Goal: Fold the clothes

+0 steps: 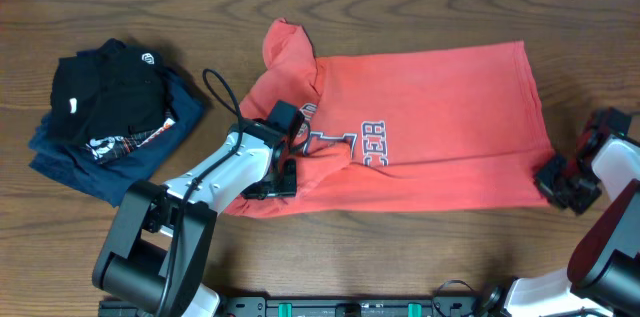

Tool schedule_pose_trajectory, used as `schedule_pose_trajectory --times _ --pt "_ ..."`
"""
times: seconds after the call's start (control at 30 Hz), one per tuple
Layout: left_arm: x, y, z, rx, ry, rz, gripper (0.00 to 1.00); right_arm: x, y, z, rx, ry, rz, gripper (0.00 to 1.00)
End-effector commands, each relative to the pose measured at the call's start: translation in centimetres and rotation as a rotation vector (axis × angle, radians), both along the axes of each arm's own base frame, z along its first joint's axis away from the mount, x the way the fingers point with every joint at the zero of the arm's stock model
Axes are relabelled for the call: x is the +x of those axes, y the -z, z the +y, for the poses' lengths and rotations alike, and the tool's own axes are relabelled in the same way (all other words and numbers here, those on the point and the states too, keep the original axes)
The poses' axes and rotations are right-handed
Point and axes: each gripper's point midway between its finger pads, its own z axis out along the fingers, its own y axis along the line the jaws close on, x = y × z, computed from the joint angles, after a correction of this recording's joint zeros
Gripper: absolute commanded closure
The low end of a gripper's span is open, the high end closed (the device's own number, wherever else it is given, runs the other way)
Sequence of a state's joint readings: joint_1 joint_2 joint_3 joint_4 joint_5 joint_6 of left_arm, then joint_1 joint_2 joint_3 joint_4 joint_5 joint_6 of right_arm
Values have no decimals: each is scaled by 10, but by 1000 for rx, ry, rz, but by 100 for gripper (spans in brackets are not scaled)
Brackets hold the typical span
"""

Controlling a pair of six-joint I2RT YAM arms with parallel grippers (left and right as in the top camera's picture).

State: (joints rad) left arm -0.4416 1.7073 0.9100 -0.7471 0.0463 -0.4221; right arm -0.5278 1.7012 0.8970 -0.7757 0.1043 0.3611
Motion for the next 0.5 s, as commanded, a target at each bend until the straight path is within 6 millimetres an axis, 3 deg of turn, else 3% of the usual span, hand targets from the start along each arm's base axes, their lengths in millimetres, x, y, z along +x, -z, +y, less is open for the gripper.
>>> schedule_pose_trajectory --times 0.0,0.23,0.33,0.47 --pt "-31 8 14 66 -8 100 47 -27 -7 -11 -75 79 63 88" --pt "-31 -27 1 35 50 -12 47 -23 -49 -13 -138 104 -62 84" --pt "-13 -56 13 70 36 -172 46 -9 -64 -8 -126 80 -162 80" --pt "29 -113 24 27 -38 -443 27 30 -91 12 -44 -79 -383 69"
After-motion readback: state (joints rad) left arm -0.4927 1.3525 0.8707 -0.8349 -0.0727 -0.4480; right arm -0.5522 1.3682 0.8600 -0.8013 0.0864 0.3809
